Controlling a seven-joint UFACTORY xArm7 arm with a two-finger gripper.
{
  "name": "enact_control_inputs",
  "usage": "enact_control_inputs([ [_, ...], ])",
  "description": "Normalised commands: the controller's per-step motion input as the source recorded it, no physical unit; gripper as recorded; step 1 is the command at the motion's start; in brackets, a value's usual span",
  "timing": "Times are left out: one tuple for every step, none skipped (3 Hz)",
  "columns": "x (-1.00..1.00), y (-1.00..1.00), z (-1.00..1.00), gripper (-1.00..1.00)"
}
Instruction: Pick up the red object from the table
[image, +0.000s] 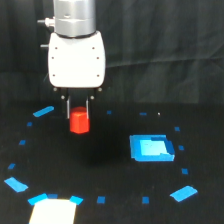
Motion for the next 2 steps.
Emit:
enact_control_inputs([
  [-0.16,0.00,-0.28,-1.00],
  [0.27,-0.20,-0.45,-1.00],
])
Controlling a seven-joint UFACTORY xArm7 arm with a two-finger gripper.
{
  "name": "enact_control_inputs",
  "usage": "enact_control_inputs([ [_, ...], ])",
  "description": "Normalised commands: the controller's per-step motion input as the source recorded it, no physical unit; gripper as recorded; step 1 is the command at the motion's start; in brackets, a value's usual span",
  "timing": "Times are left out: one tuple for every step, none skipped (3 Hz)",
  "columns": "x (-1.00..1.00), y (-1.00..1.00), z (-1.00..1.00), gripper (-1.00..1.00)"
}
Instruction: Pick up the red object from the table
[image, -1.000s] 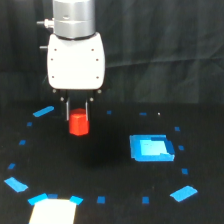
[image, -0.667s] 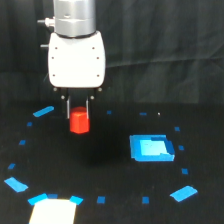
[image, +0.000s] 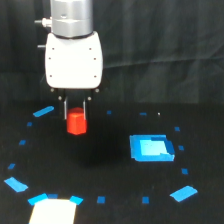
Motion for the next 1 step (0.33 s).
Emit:
enact_control_inputs([
  [-0.11,0.20,-0.11,-1.00],
])
